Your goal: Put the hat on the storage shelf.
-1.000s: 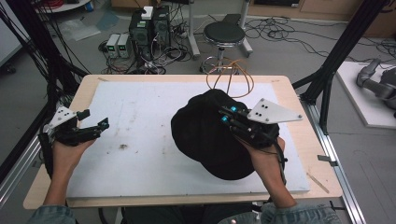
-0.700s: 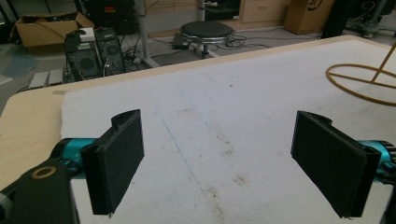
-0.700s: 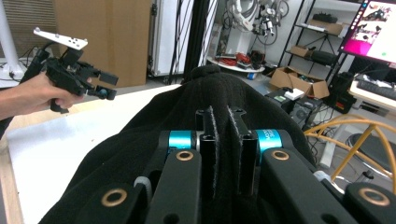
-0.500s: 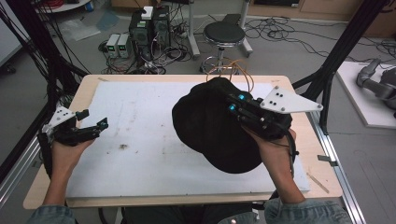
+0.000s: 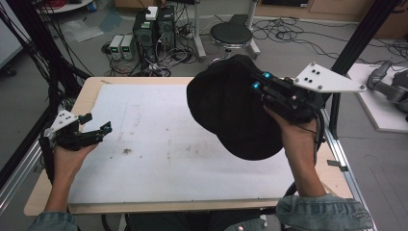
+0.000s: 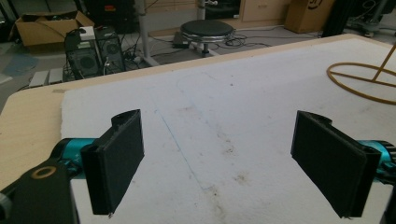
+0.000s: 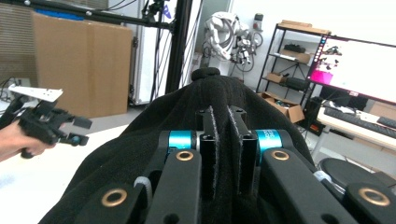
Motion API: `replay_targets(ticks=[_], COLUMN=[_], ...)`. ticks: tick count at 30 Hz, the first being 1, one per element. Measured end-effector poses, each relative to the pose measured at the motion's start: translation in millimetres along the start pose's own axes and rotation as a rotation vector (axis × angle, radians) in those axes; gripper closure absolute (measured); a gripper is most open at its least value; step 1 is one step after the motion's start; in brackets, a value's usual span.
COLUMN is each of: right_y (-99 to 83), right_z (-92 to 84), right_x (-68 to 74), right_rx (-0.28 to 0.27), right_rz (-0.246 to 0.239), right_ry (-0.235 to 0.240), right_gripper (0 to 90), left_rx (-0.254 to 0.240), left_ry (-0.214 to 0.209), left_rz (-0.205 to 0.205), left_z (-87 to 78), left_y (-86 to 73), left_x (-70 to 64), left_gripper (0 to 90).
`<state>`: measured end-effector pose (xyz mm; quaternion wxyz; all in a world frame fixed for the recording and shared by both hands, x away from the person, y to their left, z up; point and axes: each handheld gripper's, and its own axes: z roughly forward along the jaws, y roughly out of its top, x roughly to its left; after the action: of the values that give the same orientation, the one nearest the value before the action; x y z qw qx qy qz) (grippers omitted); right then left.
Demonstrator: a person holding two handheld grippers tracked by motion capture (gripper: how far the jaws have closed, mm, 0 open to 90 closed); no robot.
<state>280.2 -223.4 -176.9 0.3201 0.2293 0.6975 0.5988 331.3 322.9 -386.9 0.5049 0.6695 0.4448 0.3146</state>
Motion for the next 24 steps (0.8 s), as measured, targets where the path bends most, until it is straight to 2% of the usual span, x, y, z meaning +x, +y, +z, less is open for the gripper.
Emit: replay_targets(ticks=[9, 18, 21, 24], right_y=[6.3, 3.4, 1.4, -0.8], right_z=[6.7, 21.9, 27.8, 34.1], right_x=[-20.3, -43.8, -50.9, -57.9], right_rx=[-0.015, -0.005, 0.005, 0.008], right_rz=[0.034, 0.055, 0.046, 0.055], right_ry=[-0.036, -0.109, -0.140, -0.154], right_gripper=[85.0, 85.0, 85.0, 85.0], left_rx=[0.001, 0.003, 0.005, 0.007], left_ry=[-0.001, 0.001, 0.002, 0.000], left_rz=[-0.001, -0.002, 0.000, -0.001], left_z=[0.6, 0.9, 1.0, 1.1], left_y=[-0.6, -1.2, -1.5, -1.6], left_x=[0.0, 0.6, 1.1, 1.4], left_gripper=[17.3, 17.3, 17.3, 17.4])
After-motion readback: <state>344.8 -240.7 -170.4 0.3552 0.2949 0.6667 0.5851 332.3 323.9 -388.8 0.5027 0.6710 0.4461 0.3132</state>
